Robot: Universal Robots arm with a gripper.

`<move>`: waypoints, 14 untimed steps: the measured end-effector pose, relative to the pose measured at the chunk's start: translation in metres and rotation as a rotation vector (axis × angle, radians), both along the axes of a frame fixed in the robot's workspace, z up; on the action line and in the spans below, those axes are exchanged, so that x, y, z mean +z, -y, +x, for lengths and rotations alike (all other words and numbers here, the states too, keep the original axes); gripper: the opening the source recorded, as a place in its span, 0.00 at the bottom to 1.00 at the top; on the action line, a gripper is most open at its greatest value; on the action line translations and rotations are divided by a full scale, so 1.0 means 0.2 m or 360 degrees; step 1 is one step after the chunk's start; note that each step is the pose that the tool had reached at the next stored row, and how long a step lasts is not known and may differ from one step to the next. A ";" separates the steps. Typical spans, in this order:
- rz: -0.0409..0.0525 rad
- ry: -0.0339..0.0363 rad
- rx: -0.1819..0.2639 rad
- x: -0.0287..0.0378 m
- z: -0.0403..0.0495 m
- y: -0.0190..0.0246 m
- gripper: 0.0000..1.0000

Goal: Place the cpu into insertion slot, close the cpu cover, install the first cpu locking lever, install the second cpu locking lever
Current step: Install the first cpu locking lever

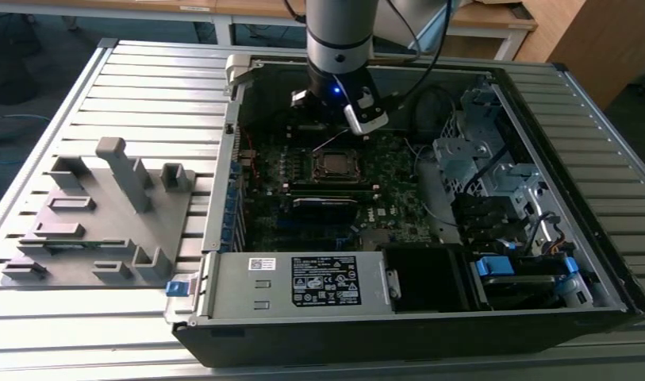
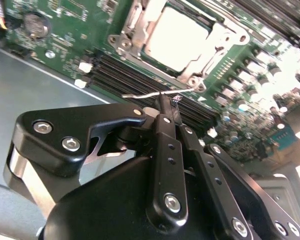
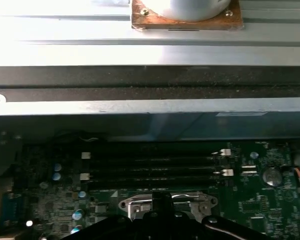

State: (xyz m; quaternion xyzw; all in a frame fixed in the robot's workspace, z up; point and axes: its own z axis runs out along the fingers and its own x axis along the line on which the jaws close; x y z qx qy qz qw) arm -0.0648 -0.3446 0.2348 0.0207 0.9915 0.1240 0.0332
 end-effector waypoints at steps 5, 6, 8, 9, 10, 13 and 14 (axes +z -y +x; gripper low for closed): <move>0.0000 0.0035 0.0000 -0.002 0.000 0.000 0.10; 0.0000 0.0035 0.0000 -0.002 0.000 0.000 0.10; 0.0000 0.0035 0.0000 -0.002 0.000 0.000 0.10; 0.0000 0.0035 0.0000 -0.002 0.000 0.000 0.10; -0.0001 0.0035 0.0000 -0.003 0.000 0.000 0.10; -0.0002 0.0035 0.0000 -0.006 0.000 0.000 0.10; -0.0002 0.0035 0.0000 -0.008 0.000 0.000 0.10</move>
